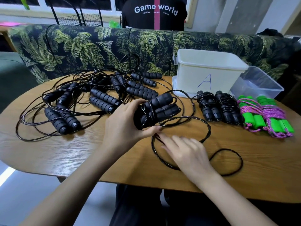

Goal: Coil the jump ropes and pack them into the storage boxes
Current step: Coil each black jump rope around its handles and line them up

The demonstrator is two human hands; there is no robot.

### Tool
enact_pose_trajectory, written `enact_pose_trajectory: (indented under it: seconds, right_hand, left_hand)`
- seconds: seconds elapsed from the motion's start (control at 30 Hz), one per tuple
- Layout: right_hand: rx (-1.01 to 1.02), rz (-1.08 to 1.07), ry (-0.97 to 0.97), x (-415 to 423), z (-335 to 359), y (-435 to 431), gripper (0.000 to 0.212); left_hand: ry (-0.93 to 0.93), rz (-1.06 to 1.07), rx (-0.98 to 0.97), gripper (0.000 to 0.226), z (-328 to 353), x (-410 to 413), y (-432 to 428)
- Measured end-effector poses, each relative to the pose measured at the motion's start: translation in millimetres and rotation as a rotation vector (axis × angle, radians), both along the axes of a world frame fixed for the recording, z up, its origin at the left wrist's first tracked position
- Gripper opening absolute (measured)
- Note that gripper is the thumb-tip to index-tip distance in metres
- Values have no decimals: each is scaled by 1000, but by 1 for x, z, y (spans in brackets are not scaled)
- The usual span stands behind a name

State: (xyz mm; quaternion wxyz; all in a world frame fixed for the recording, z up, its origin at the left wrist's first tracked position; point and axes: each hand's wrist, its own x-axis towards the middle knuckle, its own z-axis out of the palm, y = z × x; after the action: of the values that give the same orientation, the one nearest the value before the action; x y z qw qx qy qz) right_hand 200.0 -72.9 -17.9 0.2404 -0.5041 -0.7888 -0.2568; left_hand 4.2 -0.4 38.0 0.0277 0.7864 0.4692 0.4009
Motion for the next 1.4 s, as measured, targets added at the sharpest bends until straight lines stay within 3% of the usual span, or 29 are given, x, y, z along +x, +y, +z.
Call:
enact_pose_trajectory:
  seconds: [0.07,0.27,0.37,0.53,0.63,0.73,0.9,1.0,1.1,1.27,1.4]
  right_hand:
    - [-31,19,28,18,-1,4,25]
    - [-275,119,91,65,3,17,43]
    - [-562,50,380,79,10,21,32]
    - [-720,92,629,93,18,33,29]
    - [-847,175,834,92,37,39,40]
    - [-836,63,1009,90,57,61,44]
    - [-691,-89,878,55,93,101,35]
    - [-466,-4,839,25,123,95,38]
    - [-324,62,767,2,135,66,35]
    - [-261,43,692,-8,108,19,42]
    - [-336,60,722,-14,83,1,27]
  left_hand:
    - [53,-10,90,77,0,-8,6]
    - [230,-57,304,73,-5,-25,25]
    - [220,-67,312,73,-6,-29,29]
    - [194,-51,299,75,-4,-40,37]
    - [86,-95,280,74,-3,-45,38]
    - [77,-262,323,71,2,-43,31]
    - [388,-437,422,71,0,-16,13]
    - [529,-305,427,71,-8,-10,15]
    - [548,-127,373,74,-9,-11,21]
    - [449,53,310,74,3,-11,25]
    - [439,99,242,85,10,-8,23]
